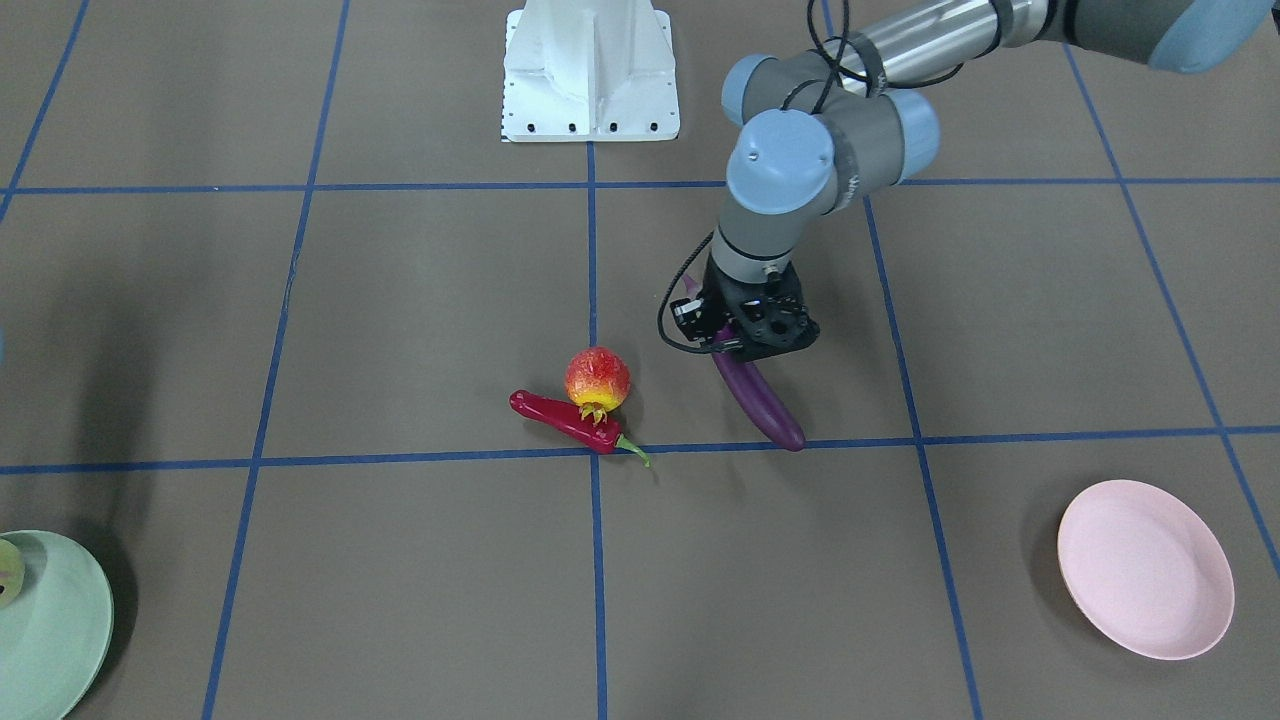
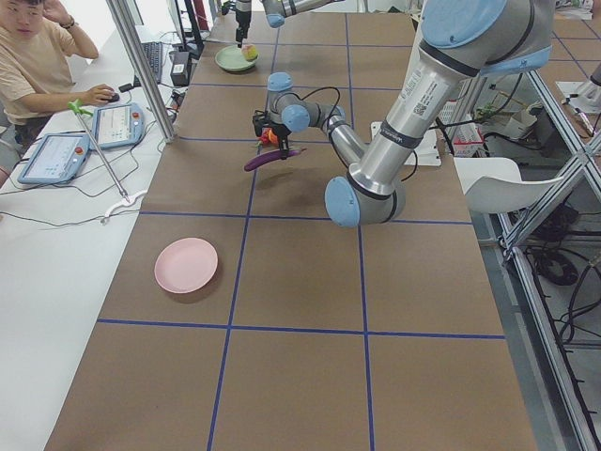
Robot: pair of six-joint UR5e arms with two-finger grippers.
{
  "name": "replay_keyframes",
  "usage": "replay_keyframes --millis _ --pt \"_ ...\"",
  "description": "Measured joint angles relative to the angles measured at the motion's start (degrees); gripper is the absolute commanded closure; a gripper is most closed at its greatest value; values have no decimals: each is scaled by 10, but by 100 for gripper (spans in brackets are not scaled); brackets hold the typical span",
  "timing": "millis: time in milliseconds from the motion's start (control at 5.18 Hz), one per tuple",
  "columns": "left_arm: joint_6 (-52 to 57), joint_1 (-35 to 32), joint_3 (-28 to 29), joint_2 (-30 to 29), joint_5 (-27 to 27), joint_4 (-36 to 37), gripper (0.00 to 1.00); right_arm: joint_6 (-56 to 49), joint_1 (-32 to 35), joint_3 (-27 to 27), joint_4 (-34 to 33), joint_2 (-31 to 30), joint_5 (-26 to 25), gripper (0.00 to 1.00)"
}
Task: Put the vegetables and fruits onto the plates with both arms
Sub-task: 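Carry eggplant to pink plate with left gripper while right reaches pomegranate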
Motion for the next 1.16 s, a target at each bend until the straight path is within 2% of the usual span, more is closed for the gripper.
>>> replay_keyframes --millis 386,772,966,1159 --pt "23 -78 -10 49 -27 0 100 124 -48 132 -4 -26 6 0" --pt "100 -163 59 61 -32 -7 100 266 -106 255 -5 -48 33 0" --pt "157 -199 119 56 -31 -25 100 318 -132 295 -5 -56 35 0" --pt "190 -228 214 40 -31 -77 53 347 -156 318 -4 -57 35 0"
